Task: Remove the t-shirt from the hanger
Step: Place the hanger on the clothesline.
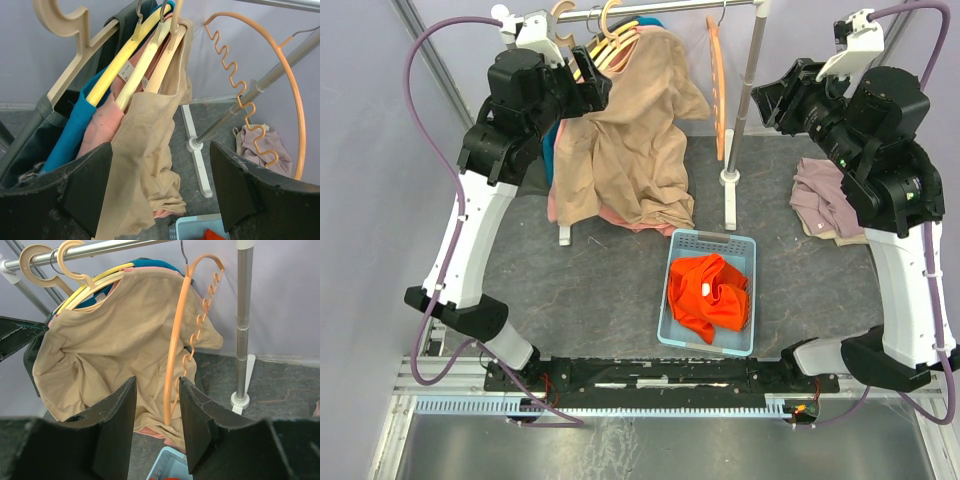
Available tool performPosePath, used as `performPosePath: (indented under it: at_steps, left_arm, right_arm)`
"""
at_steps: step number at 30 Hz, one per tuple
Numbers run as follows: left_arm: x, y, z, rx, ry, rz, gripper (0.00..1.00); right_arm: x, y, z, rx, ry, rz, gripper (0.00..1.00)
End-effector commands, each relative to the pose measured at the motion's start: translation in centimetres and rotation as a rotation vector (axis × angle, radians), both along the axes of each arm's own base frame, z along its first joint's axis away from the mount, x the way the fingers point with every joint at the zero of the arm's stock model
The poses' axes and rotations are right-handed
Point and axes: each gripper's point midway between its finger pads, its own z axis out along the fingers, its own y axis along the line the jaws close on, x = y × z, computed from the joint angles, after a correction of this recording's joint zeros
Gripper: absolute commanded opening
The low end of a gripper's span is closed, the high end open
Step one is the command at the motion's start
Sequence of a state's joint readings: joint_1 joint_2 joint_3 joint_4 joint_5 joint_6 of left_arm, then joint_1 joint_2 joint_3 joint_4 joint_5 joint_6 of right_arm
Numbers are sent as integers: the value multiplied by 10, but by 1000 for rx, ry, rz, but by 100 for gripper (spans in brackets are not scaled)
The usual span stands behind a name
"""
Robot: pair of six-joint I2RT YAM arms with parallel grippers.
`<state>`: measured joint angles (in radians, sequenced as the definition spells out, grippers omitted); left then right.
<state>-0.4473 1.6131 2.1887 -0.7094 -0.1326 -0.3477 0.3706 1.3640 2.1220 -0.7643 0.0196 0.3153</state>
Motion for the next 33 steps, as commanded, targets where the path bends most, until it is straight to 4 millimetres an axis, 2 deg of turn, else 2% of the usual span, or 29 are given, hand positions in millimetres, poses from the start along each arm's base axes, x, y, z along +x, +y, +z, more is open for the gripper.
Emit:
performPosePath:
  at_steps: [1, 18, 27, 33]
  left_arm:
    - [-8, 9, 16, -29, -38, 30, 84]
    - [6, -7, -15, 5, 53, -20, 84]
    - [2, 9, -3, 13, 9, 44, 84]
    - [6, -10, -15, -2, 48, -34, 82]
  right_arm:
    - [-6, 0, 25, 38, -72, 14, 47]
    - [-5, 0, 25, 39, -76, 13, 47]
    - [0, 4, 22, 41, -66, 24, 46]
    - [0, 5, 23, 42, -70, 28, 46]
